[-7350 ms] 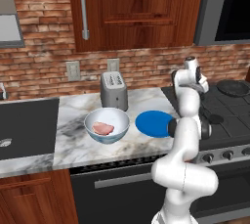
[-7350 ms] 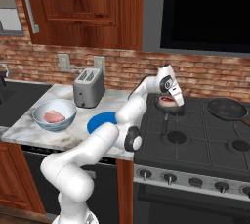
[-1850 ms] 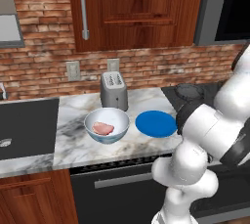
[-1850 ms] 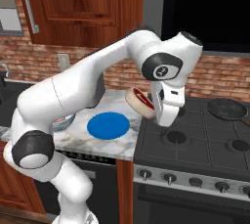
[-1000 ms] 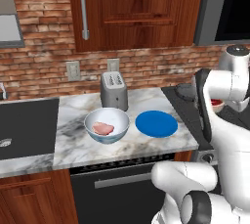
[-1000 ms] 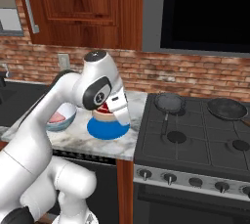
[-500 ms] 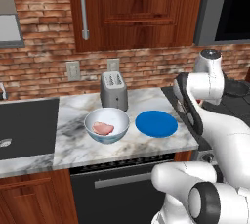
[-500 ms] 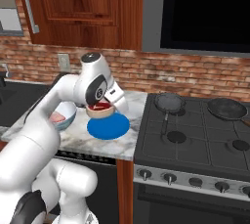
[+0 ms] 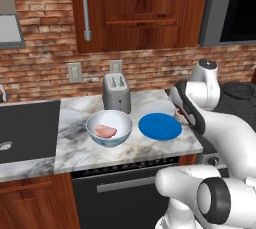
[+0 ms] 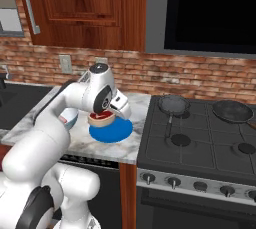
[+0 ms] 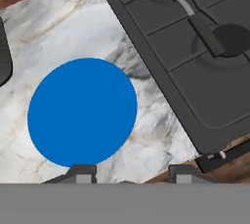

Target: Place one of the steaks on the plate and the other in the bowl. Then place the bowl in the fridge.

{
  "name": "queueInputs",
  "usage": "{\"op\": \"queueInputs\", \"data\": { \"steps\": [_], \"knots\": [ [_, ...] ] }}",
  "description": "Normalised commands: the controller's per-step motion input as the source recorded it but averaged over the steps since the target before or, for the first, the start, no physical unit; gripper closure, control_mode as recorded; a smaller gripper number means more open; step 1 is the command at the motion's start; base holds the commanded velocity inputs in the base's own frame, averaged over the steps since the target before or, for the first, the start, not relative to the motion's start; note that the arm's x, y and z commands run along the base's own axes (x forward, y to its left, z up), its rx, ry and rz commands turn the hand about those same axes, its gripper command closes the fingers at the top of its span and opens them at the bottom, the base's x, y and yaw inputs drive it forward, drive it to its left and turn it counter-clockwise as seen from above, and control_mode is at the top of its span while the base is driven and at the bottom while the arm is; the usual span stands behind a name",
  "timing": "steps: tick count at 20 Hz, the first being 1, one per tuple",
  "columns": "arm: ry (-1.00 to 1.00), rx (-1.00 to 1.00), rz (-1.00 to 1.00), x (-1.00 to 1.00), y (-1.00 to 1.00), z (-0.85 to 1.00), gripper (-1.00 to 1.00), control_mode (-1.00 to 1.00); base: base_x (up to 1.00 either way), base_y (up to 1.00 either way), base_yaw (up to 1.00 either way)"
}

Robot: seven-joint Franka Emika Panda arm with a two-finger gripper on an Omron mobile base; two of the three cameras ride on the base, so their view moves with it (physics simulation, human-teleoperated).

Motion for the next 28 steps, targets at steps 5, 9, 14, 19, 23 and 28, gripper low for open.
{"op": "queueInputs", "data": {
  "steps": [5, 9, 14, 19, 23, 28],
  "knots": [
    [0.03, -0.02, 0.09, 0.17, 0.24, -0.21, 1.0, -1.0, 0.0, 0.0, 0.0],
    [0.01, -0.03, 0.0, 0.33, 0.38, -0.24, 1.0, -1.0, 0.0, 0.0, 0.0],
    [0.0, -0.02, 0.0, 0.35, 0.07, -0.24, 1.0, -1.0, 0.0, 0.0, 0.0],
    [-0.01, 0.0, 0.0, 0.28, -0.01, -0.48, 1.0, -1.0, 0.0, 0.0, 0.0],
    [-0.03, 0.0, 0.0, 0.19, 0.0, -0.4, 1.0, -1.0, 0.0, 0.0, 0.0],
    [-0.03, 0.01, 0.01, 0.1, 0.0, -0.25, 1.0, -1.0, 0.0, 0.0, 0.0]
  ]
}}
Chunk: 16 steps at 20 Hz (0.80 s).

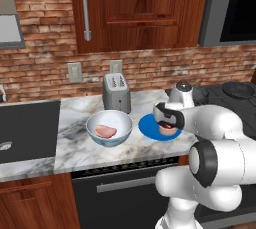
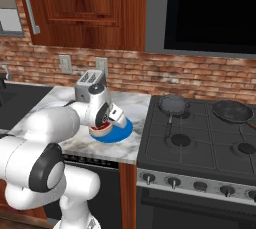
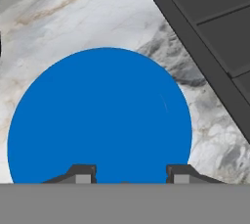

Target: Place one of the steaks on the plate and the other in the bowl. Then place the bowl in the fridge.

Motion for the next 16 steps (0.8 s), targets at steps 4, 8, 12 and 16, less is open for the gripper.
{"op": "queueInputs", "data": {
  "steps": [4, 8, 12, 16],
  "knots": [
    [-0.02, 0.02, 0.03, 0.23, 0.0, -0.21, 1.0, -1.0, 0.0, 0.0, 0.0],
    [-0.1, 0.0, 0.02, 0.3, -0.03, -0.21, 1.0, -1.0, 0.0, 0.0, 0.0],
    [-0.06, 0.0, 0.03, 0.36, -0.04, -0.11, 1.0, -1.0, 0.0, 0.0, 0.0],
    [-0.08, 0.0, 0.04, 0.56, -0.11, -0.08, 1.0, -1.0, 0.0, 0.0, 0.0]
  ]
}}
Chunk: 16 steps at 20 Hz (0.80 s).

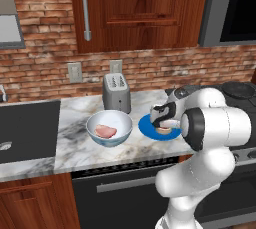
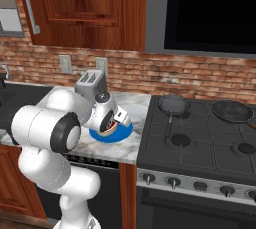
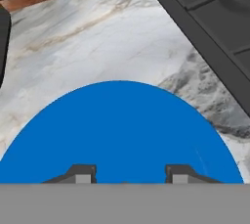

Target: Place one of the steaks on the plate and the other in the bowl. Then place the bowl in the fridge.

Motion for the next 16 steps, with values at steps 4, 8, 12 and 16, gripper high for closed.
{"op": "queueInputs", "data": {
  "steps": [4, 8, 12, 16],
  "knots": [
    [-0.11, 0.0, 0.06, 0.61, -0.16, -0.08, 1.0, -1.0, 0.0, 0.0, 0.0],
    [-0.11, 0.0, 0.05, 0.36, -0.14, -0.16, 1.0, -1.0, 0.0, 0.0, 0.0],
    [-0.03, 0.0, 0.0, -0.09, 0.0, -0.08, -1.0, -1.0, 0.0, 0.0, 0.0],
    [0.0, 0.0, 0.0, -0.29, 0.0, -0.08, -1.0, -1.0, 0.0, 0.0, 0.0]
  ]
}}
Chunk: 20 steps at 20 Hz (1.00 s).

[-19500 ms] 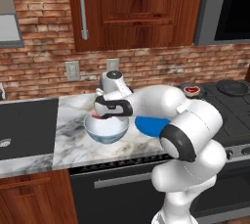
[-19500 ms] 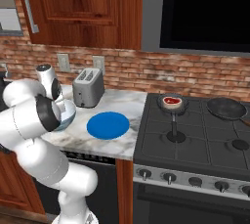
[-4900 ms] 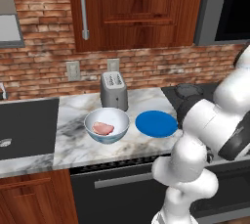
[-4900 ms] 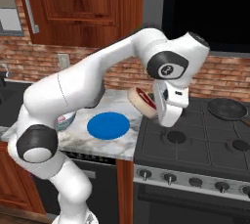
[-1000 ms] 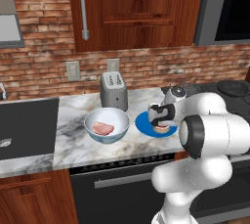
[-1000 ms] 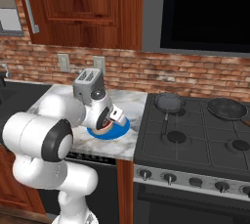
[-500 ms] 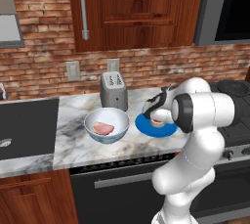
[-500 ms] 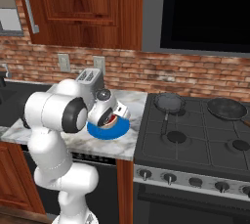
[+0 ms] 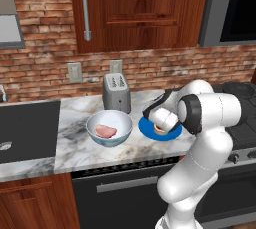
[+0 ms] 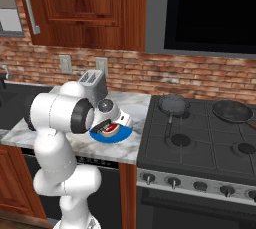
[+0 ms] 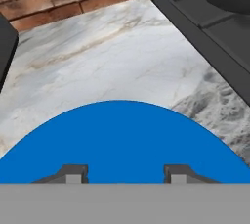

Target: Place one of the steaks on the plate and the other in the bowl. Then place the bowl in the fridge.

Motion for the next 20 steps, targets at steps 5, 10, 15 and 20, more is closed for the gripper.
{"op": "queueInputs", "data": {
  "steps": [5, 10, 15, 20],
  "knots": [
    [0.0, 0.0, 0.0, -0.09, 0.01, -0.01, -1.0, -1.0, 0.0, 0.0, 0.0],
    [0.0, 0.0, 0.0, 0.1, 0.01, 0.06, -1.0, -1.0, 0.0, 0.0, 0.0],
    [0.1, -0.06, -0.01, 0.14, 0.02, 0.62, -1.0, -1.0, 0.0, 0.0, 0.0],
    [0.16, -0.01, -0.03, 0.01, 0.0, 0.97, -1.0, -1.0, 0.0, 0.0, 0.0]
  ]
}}
